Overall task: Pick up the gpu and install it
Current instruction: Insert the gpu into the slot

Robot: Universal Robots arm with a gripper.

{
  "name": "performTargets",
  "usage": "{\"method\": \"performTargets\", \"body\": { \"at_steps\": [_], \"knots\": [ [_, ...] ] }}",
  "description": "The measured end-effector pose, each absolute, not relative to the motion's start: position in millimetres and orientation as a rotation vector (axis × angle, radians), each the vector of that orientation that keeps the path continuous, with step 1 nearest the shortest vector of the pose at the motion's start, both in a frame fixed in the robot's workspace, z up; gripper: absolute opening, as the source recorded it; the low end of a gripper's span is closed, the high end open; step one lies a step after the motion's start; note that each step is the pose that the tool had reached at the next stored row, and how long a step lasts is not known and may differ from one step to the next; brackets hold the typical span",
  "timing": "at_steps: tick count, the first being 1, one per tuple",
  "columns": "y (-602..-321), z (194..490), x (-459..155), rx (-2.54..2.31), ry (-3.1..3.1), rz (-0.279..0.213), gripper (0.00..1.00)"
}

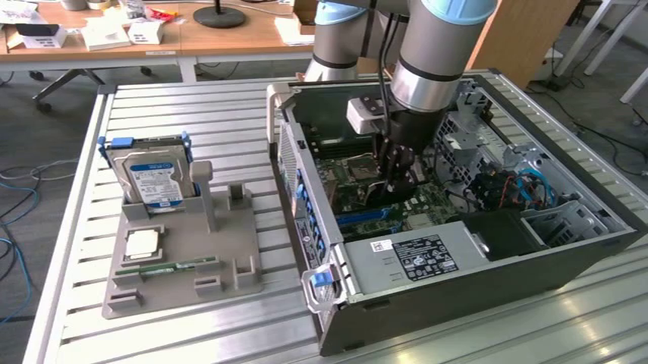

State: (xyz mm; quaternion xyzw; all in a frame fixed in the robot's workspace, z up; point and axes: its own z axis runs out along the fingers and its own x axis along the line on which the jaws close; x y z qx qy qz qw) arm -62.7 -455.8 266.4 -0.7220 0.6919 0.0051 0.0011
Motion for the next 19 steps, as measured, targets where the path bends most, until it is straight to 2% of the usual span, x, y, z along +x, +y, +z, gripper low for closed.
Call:
{"method": "performTargets", "body": {
  "at_steps": [19],
  "knots": [
    [-456.4,265.3,-63.9,-2.251,2.157,0.022,0.26]
  ]
}}
